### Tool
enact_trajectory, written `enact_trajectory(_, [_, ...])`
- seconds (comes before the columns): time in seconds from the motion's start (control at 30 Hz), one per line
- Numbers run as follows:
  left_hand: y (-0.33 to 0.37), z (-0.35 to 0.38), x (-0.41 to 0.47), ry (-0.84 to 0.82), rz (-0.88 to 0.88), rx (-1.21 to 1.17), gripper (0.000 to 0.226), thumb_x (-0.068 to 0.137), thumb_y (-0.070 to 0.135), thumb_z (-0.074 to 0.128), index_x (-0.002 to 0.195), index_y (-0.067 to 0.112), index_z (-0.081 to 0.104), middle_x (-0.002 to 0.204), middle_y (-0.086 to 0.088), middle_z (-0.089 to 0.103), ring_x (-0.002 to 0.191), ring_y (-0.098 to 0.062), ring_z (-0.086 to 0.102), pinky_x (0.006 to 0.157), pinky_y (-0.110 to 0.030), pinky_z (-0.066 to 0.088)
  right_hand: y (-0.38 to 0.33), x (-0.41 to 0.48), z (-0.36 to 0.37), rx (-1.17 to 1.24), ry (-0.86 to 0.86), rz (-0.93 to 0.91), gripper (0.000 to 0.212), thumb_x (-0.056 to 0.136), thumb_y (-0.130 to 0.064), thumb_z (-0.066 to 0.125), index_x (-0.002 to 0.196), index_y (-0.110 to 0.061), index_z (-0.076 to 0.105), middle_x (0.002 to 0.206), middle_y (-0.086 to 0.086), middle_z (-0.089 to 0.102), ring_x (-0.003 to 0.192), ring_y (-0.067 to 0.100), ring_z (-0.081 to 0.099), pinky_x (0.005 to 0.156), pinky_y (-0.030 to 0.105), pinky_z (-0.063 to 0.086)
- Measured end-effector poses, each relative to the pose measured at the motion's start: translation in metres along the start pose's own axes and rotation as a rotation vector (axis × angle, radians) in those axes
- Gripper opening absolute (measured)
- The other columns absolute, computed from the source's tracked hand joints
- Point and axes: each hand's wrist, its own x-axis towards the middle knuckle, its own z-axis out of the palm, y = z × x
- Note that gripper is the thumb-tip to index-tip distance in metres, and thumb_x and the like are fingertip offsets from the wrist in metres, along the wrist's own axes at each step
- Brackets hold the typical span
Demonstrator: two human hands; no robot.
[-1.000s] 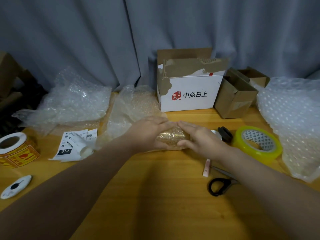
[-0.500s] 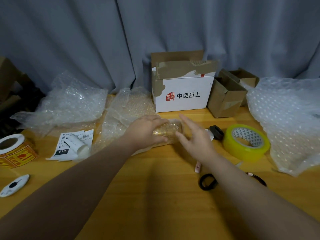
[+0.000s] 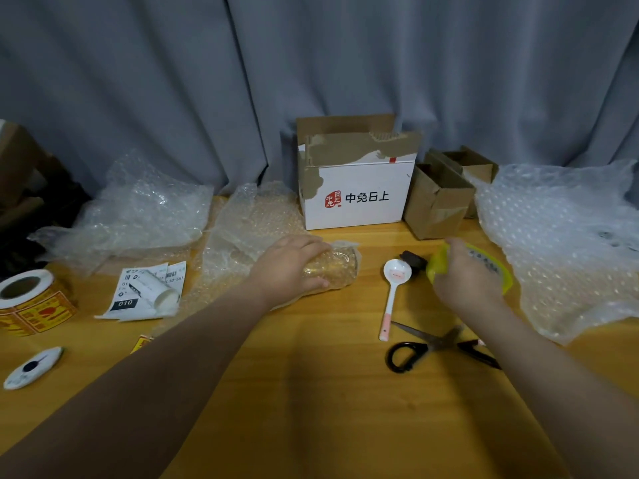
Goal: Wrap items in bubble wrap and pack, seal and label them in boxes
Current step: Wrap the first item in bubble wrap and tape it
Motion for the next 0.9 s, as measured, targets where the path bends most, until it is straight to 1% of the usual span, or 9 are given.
enact_trajectory(0.07, [-0.002, -0.001, 0.001, -0.003, 0.005, -0.007, 0.067, 0.081, 0.053, 0.063, 0.14, 0.031, 0.041, 0.146, 0.008, 0.04, 0.134, -0.014, 0.033, 0.11, -0.028, 0.022, -0.006, -0.001, -0.013, 0.125, 0.079, -0.09, 0.063, 0.091, -0.012, 0.055, 0.146, -0.024, 0.027, 0.122, 0.011, 0.061, 0.102, 0.034, 0.059, 0.077, 0.04, 0.048])
enact_trajectory(0.13, [-0.003, -0.003, 0.003, -0.006, 0.005, -0.024, 0.067, 0.081, 0.052, 0.065, 0.139, 0.03, 0.042, 0.144, 0.008, 0.043, 0.133, -0.014, 0.034, 0.11, -0.029, 0.024, -0.014, -0.002, -0.029, 0.296, 0.124, -0.208, 0.057, 0.093, -0.016, 0.058, 0.144, -0.025, 0.034, 0.137, 0.008, 0.052, 0.121, 0.032, 0.051, 0.092, 0.042, 0.045])
enact_trajectory(0.27, [0.001, -0.007, 0.005, 0.018, 0.024, 0.044, 0.066, 0.08, 0.054, 0.063, 0.138, 0.029, 0.044, 0.139, 0.01, 0.046, 0.135, -0.015, 0.03, 0.113, -0.032, 0.015, -0.03, -0.004, -0.05, 0.832, -0.089, -0.283, 0.048, 0.095, -0.018, 0.057, 0.138, -0.033, 0.044, 0.13, -0.009, 0.049, 0.118, 0.011, 0.047, 0.093, 0.033, 0.043])
enact_trajectory(0.33, [0.005, -0.009, 0.006, 0.011, 0.032, 0.097, 0.066, 0.082, 0.053, 0.062, 0.139, 0.026, 0.043, 0.139, 0.007, 0.045, 0.134, -0.015, 0.029, 0.112, -0.032, 0.017, -0.036, -0.009, -0.048, 0.957, -0.271, -0.259, 0.04, 0.092, -0.021, 0.06, 0.13, -0.032, 0.053, 0.13, -0.006, 0.055, 0.113, 0.014, 0.054, 0.089, 0.033, 0.047])
enact_trajectory(0.43, [0.011, -0.008, 0.006, -0.001, 0.048, 0.091, 0.065, 0.082, 0.046, 0.064, 0.138, 0.02, 0.042, 0.137, 0.002, 0.044, 0.129, -0.016, 0.035, 0.107, -0.03, 0.027, -0.049, -0.018, -0.043, 0.962, -0.451, -0.258, 0.026, 0.087, -0.024, 0.064, 0.113, -0.026, 0.063, 0.115, 0.012, 0.065, 0.102, 0.028, 0.063, 0.084, 0.04, 0.053])
enact_trajectory(0.57, [0.009, -0.004, 0.005, 0.018, 0.059, -0.003, 0.057, 0.085, 0.045, 0.059, 0.133, 0.016, 0.05, 0.133, 0.001, 0.048, 0.123, -0.018, 0.041, 0.104, -0.03, 0.03, -0.063, -0.022, -0.045, 0.972, -0.593, -0.216, 0.021, 0.088, -0.007, 0.064, 0.107, -0.016, 0.064, 0.107, 0.023, 0.067, 0.098, 0.035, 0.066, 0.087, 0.044, 0.055])
enact_trajectory(0.67, [0.007, -0.008, 0.007, 0.022, 0.036, -0.146, 0.044, 0.094, 0.04, 0.043, 0.127, 0.015, 0.058, 0.125, -0.001, 0.056, 0.117, -0.018, 0.048, 0.099, -0.028, 0.033, -0.068, -0.023, -0.047, 0.9, -0.556, -0.223, 0.012, 0.086, -0.009, 0.068, 0.096, -0.015, 0.065, 0.101, 0.024, 0.068, 0.088, 0.034, 0.068, 0.077, 0.042, 0.058])
enact_trajectory(0.77, [0.006, -0.011, 0.008, -0.012, 0.028, -0.13, 0.037, 0.098, 0.03, 0.044, 0.132, 0.016, 0.054, 0.13, 0.0, 0.054, 0.12, -0.017, 0.047, 0.1, -0.027, 0.033, -0.072, -0.027, -0.047, 0.761, -0.485, -0.257, 0.007, 0.087, -0.013, 0.068, 0.084, -0.015, 0.062, 0.084, 0.018, 0.064, 0.073, 0.024, 0.06, 0.062, 0.031, 0.055])
enact_trajectory(0.9, [0.003, -0.006, 0.006, 0.011, 0.026, -0.104, 0.039, 0.097, 0.029, 0.049, 0.134, 0.019, 0.052, 0.132, 0.002, 0.052, 0.122, -0.015, 0.045, 0.102, -0.025, 0.032, -0.076, -0.029, -0.044, 0.377, -0.296, -0.353, 0.013, 0.088, -0.018, 0.067, 0.077, -0.021, 0.061, 0.091, 0.007, 0.055, 0.086, 0.021, 0.05, 0.077, 0.039, 0.049])
